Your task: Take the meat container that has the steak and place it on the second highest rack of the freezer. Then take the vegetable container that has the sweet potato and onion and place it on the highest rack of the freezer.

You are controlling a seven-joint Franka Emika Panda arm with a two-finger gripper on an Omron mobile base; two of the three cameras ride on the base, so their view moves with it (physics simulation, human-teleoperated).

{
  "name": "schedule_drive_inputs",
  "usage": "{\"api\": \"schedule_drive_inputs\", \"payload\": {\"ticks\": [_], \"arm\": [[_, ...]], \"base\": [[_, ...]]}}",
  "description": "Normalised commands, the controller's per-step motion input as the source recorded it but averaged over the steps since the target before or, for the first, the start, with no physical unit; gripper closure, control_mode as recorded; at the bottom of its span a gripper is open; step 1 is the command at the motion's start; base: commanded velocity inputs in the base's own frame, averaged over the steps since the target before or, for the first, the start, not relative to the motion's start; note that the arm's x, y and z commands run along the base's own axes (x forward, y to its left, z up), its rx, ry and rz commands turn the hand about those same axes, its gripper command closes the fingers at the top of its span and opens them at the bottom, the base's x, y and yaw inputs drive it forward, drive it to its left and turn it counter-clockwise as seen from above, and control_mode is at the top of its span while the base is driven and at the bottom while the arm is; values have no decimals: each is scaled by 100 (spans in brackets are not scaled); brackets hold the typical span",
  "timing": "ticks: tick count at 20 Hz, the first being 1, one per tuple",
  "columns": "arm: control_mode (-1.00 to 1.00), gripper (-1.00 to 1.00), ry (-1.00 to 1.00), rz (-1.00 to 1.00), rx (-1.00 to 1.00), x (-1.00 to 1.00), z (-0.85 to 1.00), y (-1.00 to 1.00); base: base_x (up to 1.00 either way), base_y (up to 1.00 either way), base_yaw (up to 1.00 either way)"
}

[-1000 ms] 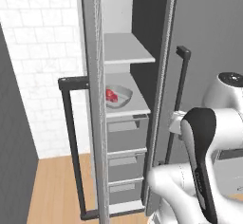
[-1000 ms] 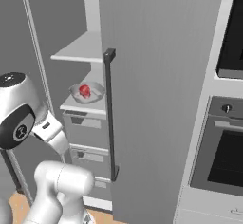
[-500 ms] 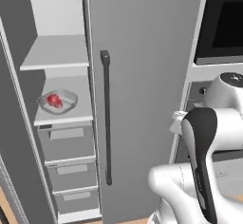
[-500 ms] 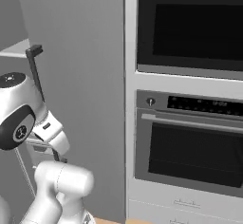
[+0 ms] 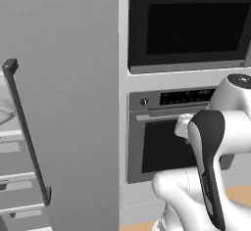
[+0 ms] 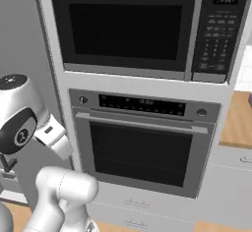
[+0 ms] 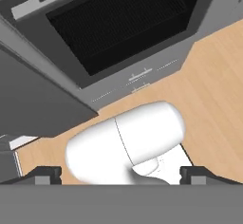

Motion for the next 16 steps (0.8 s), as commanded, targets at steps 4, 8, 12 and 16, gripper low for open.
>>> {"api": "schedule_drive_inputs", "payload": {"ticks": [4,8,12,16], "arm": [[100,-100,0,0,0,0,0,0],[100,-100,0,0,0,0,0,0],[100,-100,0,0,0,0,0,0],[100,-100,0,0,0,0,0,0]], "base": [[28,-100,0],[27,-100,0],[28,-100,0],[30,-100,0]]}}
